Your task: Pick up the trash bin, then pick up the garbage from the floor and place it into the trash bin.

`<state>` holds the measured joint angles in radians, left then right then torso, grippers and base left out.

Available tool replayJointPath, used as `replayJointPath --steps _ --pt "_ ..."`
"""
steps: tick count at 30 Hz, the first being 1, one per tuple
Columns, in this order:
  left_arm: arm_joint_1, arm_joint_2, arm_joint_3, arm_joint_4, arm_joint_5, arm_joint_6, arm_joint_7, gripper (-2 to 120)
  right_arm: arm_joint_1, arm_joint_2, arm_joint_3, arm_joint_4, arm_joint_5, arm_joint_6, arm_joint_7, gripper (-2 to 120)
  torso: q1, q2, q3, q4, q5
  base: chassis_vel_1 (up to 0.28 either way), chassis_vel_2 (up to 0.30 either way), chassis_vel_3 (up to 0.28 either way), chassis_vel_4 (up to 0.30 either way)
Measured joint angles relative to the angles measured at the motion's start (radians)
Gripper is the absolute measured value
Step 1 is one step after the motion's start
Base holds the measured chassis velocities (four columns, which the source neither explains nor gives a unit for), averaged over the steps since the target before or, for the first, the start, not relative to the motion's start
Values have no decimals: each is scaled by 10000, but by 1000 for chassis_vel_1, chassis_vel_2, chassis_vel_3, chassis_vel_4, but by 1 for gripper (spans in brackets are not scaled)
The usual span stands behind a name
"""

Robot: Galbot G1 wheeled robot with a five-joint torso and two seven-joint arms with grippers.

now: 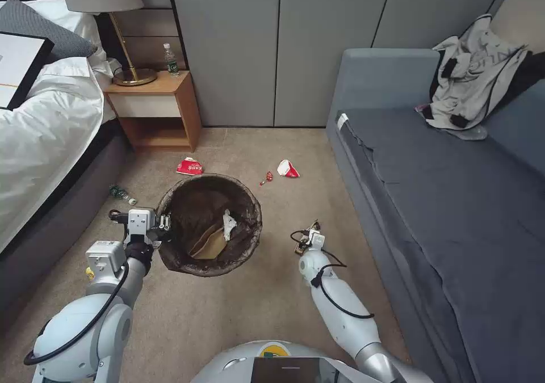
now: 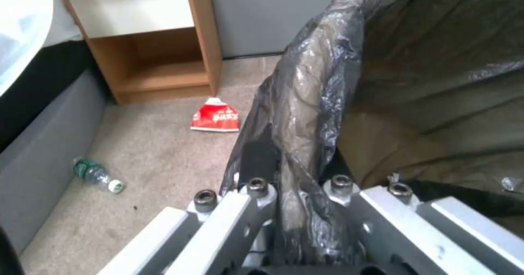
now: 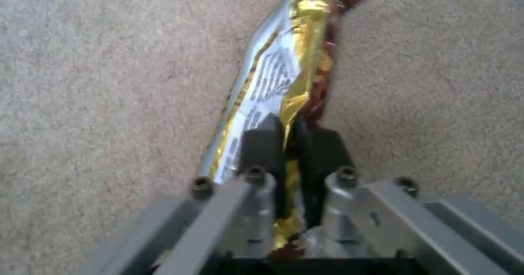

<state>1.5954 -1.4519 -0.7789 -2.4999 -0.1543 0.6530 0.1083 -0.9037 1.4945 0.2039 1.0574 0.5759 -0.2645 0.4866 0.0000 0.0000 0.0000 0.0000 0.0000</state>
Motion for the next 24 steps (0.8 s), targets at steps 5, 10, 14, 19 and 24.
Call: replayJointPath --steps 5,10,14,19,24 --pt "-25 -14 77 0 62 0 2 3 0 -4 -10 -46 -35 49 -36 0 0 0 0 0 0 0 0 0 0" --pt "-1 -18 64 0 52 2 5 3 -123 -107 6 237 -122 202 -49 0 0 0 0 1 0 0 0 0 0" --pt "25 50 -2 0 -24 6 2 3 -413 -322 61 1276 -177 209 -49 0 0 0 0 0 0 0 0 0 0" --pt "24 138 -91 0 -264 73 -39 3 -1064 -689 331 3532 -304 -63 -165 0 0 1 0 -1 0 0 0 0 0" --pt "-21 81 -29 71 -347 104 -174 3 -1465 -731 864 4972 -1029 -145 -862 0 0 1 0 -2 1 0 0 0 0"
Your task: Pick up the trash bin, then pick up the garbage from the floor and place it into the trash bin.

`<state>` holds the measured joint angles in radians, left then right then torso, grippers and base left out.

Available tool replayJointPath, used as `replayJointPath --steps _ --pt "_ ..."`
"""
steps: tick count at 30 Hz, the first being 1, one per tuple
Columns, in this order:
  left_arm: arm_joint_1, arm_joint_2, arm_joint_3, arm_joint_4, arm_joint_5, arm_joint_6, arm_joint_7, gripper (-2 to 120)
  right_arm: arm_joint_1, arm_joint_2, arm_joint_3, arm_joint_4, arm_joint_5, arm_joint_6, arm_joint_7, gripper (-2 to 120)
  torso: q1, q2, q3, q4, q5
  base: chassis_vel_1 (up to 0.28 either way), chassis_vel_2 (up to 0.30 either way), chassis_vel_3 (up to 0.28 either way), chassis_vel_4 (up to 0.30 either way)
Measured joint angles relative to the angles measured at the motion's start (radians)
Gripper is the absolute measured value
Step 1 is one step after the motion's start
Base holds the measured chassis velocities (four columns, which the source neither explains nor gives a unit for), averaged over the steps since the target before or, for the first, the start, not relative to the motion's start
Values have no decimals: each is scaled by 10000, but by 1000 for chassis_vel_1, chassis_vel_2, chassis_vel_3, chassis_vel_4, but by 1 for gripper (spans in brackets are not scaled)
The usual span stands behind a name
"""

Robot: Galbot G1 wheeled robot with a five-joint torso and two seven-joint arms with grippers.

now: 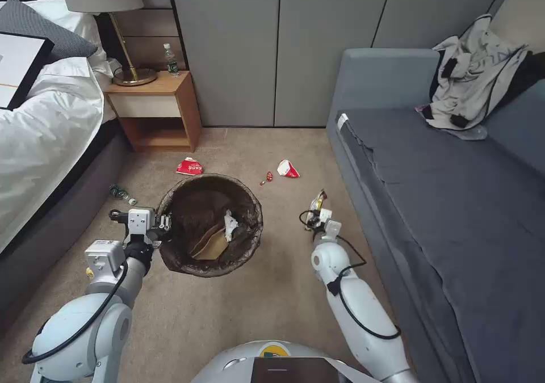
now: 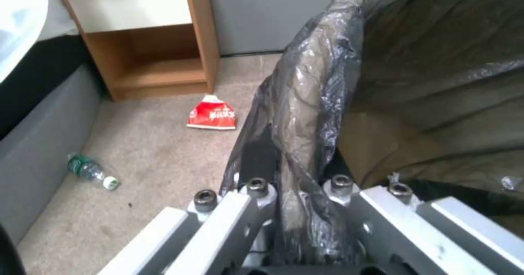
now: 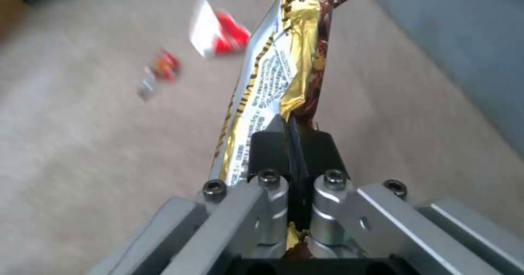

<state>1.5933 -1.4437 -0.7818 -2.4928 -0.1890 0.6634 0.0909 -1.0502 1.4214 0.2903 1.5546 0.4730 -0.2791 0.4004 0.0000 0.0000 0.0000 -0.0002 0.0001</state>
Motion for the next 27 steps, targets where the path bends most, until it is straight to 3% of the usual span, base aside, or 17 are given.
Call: replayJointPath --steps 7,14,27 --pt "-99 36 96 293 22 20 -38 3 -461 -33 408 2210 28 -753 -601 0 0 0 0 4 -1 0 0 0 0" --pt "-213 217 78 532 -198 196 -60 3 -1221 -598 263 5426 585 -1597 -1081 0 0 0 0 1 -3 0 0 0 0" --pt "-270 362 133 656 -371 423 -288 3 -909 -1324 -472 7908 1931 -2659 -1677 0 0 0 0 1 -2 0 0 0 0"
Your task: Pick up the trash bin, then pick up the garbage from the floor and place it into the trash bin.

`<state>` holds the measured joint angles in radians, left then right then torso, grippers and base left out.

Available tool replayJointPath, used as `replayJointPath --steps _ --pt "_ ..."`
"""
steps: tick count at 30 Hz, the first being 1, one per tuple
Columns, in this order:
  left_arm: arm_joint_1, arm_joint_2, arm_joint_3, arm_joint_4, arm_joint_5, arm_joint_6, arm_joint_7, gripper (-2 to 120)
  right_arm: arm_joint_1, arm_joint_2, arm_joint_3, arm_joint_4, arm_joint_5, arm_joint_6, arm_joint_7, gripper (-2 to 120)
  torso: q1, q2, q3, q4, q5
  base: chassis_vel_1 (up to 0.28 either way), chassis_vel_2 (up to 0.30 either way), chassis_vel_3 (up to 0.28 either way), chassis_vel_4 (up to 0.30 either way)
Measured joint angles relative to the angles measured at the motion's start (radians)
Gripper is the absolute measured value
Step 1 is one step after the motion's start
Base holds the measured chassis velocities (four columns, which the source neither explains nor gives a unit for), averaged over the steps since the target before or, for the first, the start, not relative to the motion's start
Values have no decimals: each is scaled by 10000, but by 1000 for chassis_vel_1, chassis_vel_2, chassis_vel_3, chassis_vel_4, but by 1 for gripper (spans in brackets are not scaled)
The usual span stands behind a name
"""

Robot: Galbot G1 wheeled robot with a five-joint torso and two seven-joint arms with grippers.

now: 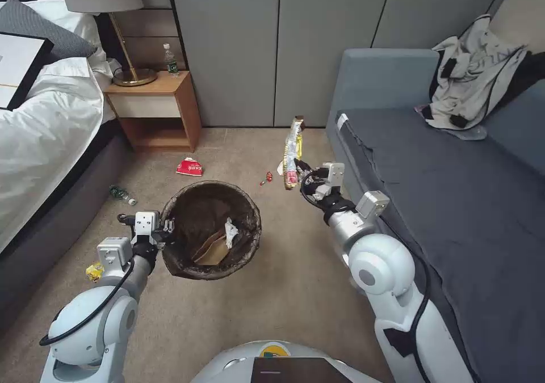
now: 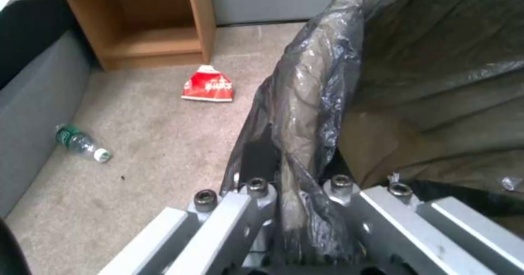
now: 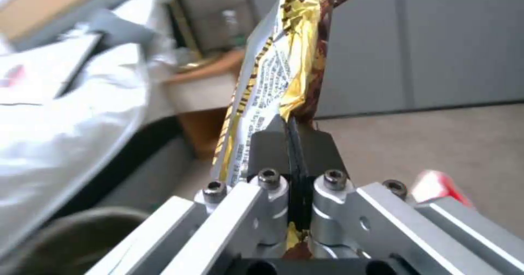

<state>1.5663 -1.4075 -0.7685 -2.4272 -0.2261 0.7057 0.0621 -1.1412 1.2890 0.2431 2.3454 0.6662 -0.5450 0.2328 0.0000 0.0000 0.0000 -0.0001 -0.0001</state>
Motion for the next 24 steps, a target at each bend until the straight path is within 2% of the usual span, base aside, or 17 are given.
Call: replayJointPath --steps 6,12,17,24 --pt "-60 38 23 0 -18 29 -57 3 345 -12 -434 305 448 -384 -380 0 0 0 0 0 0 0 0 0 0" --pt "-154 68 33 8 -109 86 -128 3 722 299 -1962 146 401 -689 -685 0 0 0 0 1 -1 0 0 0 0" --pt "-180 7 63 26 -117 98 -159 3 704 491 -2823 -55 133 -728 -675 0 0 0 0 2 -1 0 0 0 0" --pt "-223 41 52 26 -270 157 -225 3 536 382 -3295 -37 -4 -832 -608 0 0 0 0 0 -1 0 0 0 0"
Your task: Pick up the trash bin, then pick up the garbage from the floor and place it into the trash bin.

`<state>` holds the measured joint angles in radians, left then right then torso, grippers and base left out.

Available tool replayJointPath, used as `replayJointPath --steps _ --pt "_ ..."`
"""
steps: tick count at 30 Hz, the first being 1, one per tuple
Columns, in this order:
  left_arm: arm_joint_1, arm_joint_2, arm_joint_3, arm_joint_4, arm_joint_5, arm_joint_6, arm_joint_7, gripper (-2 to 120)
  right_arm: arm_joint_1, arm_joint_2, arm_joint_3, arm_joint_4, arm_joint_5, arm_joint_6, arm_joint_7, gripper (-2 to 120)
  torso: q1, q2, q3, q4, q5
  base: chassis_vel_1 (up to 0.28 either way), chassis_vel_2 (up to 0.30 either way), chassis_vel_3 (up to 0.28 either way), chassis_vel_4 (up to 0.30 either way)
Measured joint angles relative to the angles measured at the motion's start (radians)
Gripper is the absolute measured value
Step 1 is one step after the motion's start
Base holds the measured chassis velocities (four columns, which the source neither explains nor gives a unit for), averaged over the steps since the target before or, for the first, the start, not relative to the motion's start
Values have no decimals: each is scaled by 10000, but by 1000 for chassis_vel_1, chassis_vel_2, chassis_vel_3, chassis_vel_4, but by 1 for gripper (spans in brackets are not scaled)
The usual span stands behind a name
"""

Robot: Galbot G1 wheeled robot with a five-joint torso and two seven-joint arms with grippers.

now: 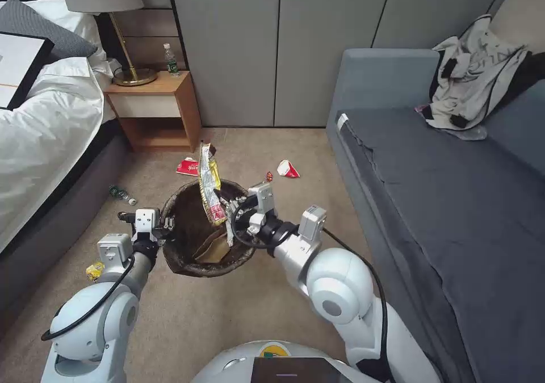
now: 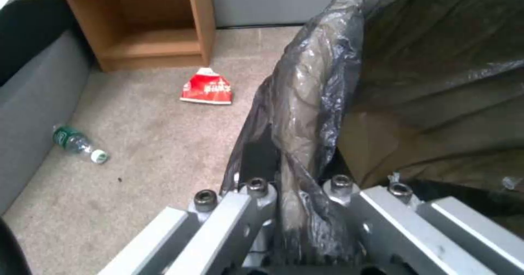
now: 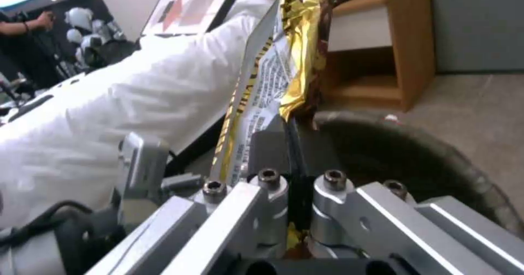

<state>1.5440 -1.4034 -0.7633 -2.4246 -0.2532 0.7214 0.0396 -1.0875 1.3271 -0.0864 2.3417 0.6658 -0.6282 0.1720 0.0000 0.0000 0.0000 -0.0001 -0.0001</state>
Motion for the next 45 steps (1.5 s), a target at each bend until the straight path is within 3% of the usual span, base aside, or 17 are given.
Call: replayJointPath --steps 15,22,30,34,41,45 --pt "10 -5 16 -75 -123 58 -58 3 -180 -120 -433 -207 -576 -94 189 0 0 0 0 0 1 0 0 0 0" --pt "-9 14 27 -115 -168 72 -58 3 -90 -43 -531 -403 -874 -109 183 28 0 0 0 1 1 0 0 0 0" --pt "-13 39 31 -153 -203 91 -56 3 -106 -27 -547 -432 -953 -85 181 53 0 0 0 1 1 0 0 0 0" --pt "-17 42 58 -183 -206 106 -53 3 -111 -24 -534 -398 -959 -66 173 72 0 0 0 0 1 0 0 0 0" --pt "-18 35 80 -211 -200 113 -48 3 -118 35 -352 -336 -983 -1 133 96 0 0 0 1 1 0 0 0 0" --pt "-4 23 70 -220 -200 113 -42 3 -185 71 22 -224 -1082 267 -130 100 0 0 0 0 1 0 0 0 0"
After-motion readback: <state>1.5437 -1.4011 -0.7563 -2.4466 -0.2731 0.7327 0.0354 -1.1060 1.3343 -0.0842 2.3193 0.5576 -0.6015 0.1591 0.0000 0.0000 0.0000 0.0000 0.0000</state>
